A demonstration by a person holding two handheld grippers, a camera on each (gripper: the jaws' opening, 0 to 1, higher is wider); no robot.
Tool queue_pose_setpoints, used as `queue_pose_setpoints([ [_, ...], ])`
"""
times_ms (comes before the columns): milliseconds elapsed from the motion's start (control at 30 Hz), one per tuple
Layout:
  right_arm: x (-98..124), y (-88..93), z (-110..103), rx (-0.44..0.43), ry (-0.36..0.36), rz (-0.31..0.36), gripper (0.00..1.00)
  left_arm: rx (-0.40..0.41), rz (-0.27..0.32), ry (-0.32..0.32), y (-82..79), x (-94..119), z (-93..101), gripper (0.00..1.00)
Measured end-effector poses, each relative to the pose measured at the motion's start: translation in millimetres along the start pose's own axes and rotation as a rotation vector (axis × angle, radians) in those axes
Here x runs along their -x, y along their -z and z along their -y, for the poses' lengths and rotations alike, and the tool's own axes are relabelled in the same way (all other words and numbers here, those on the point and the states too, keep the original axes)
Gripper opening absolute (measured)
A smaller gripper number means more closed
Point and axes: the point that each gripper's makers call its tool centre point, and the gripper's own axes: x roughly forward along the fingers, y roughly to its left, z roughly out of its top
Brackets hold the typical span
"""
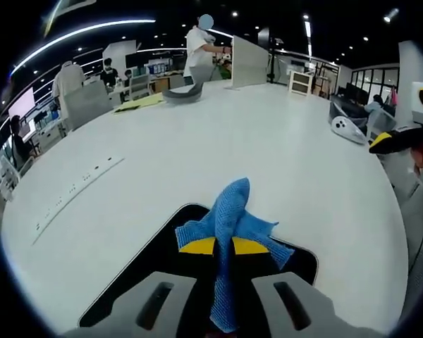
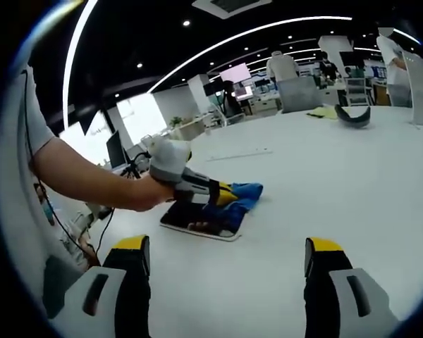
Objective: Wipe the mirror surface with the cleaning cloth until all visible marks leave the cleaned area.
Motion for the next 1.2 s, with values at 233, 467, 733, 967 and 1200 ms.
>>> queue_pose_setpoints([
  [233,-2.4,-1.8,-7.2,0.031,-0.026,-0.002,0.92,0.008,-0.007,-0.003,3.7,4.7,-1.5,0.04],
  [467,-3.9,-3.1,-10.6,0.040,-0.039,-0.005,0.92,0.011,-0.016,-0.014,8.9,11.5,-5.4,0.04],
  [733,-4.2,-6.1,-12.1,0.042,-0.033,0.000,0.92,0.017,-0.026,-0.024,16.3,20.6,-8.8,0.04],
  [967,-4.9,-8.0,-11.4,0.050,-0.036,0.001,0.92,0.033,-0.029,-0.034,21.4,26.6,-13.2,0.04],
  [1200,-6.7,-15.0,-13.0,0.060,-0.045,0.008,0.92,0.043,-0.036,-0.047,25.7,32.6,-17.5,0.04],
])
